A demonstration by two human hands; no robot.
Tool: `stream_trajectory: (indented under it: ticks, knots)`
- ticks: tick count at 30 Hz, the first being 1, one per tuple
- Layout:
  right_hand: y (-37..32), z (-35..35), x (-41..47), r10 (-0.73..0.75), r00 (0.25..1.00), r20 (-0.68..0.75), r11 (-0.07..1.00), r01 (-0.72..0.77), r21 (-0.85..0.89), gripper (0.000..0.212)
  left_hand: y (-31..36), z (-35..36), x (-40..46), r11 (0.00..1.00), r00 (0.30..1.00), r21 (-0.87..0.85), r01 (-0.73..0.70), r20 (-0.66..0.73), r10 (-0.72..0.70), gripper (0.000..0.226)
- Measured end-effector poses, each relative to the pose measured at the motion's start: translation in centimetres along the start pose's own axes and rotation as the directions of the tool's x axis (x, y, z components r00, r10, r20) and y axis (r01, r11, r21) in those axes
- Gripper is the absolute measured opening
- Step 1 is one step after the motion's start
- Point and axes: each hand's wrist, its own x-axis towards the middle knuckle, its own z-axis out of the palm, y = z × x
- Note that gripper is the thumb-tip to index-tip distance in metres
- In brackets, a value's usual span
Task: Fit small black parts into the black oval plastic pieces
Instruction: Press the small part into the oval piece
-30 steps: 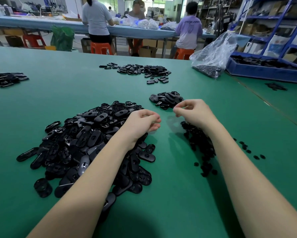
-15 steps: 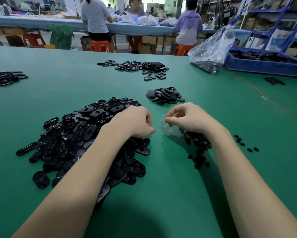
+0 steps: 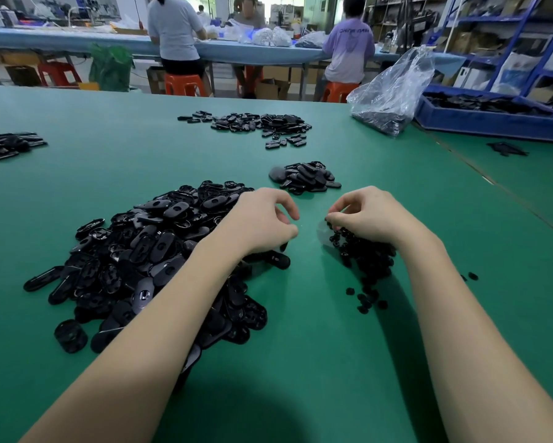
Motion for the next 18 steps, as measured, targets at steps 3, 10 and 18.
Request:
stream_trajectory:
  ticks: [3,10,18]
  knots:
    - [0.2,-0.3,-0.1,0.036,0.999,0.022,0.996,-0.034,-0.080,0.006,-0.6,0.1,0.2,0.970,0.995,-0.242,0.036,-0.086,-0.058,0.025]
    - [-0.4,-0.2,-0.5,0.125,0.989,0.081,0.974,-0.107,-0.198,0.007,-1.8,1.0,0.8,0.777,0.989,-0.624,0.083,-0.043,-0.141,0.039]
    - [-1.2,0.3,-0.7,0.124,0.990,0.069,0.958,-0.101,-0.268,0.007,-1.7,1.7,1.1,0.598,0.975,-0.786,0.158,0.027,-0.222,0.023]
